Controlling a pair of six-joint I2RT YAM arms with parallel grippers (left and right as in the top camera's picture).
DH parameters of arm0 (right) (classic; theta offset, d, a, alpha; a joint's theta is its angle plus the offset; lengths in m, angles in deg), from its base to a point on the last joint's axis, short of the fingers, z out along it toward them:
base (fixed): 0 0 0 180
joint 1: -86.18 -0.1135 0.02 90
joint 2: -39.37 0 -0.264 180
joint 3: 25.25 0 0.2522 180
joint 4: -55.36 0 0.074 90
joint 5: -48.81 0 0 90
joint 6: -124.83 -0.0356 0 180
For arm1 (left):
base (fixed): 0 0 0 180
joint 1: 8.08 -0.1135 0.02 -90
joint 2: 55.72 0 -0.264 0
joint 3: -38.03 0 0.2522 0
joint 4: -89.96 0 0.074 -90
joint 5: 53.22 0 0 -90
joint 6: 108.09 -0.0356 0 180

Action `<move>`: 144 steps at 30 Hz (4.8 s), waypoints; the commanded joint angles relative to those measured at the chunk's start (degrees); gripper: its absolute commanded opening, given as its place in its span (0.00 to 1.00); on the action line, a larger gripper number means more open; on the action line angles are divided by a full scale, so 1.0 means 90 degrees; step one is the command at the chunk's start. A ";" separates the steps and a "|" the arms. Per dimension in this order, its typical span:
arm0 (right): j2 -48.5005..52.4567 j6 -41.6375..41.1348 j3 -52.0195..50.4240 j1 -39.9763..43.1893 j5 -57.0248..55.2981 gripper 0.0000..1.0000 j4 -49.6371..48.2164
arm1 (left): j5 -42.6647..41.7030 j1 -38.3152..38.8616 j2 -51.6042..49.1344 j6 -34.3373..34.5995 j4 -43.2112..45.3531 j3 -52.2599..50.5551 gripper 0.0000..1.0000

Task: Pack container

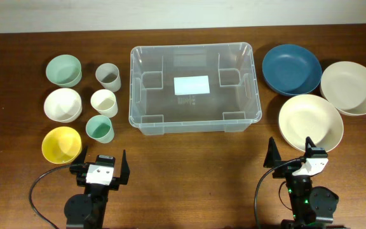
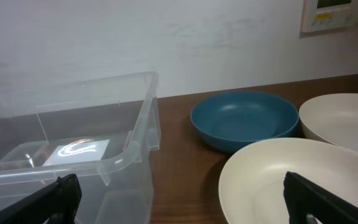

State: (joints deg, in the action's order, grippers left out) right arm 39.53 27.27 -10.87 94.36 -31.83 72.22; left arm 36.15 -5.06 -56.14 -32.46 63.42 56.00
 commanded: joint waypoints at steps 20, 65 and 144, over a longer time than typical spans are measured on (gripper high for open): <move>0.0017 0.1622 0.0835 -0.0284 0.0177 0.99 0.2912 | 0.0357 -0.0041 0.0010 0.1668 0.0916 -0.0408 1.00; 0.0017 0.1622 0.0835 -0.0284 0.0177 0.99 0.2912 | 0.0359 -0.0041 0.0010 0.1668 0.0916 -0.0408 1.00; 0.0017 0.1379 0.0835 -0.0284 0.0588 0.99 0.2888 | 0.0359 -0.0041 0.0010 0.1668 0.0916 -0.0408 1.00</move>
State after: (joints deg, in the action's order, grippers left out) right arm 40.10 40.78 -3.13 92.18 -29.99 97.86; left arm 38.76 -5.17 -56.30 -18.19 71.34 52.85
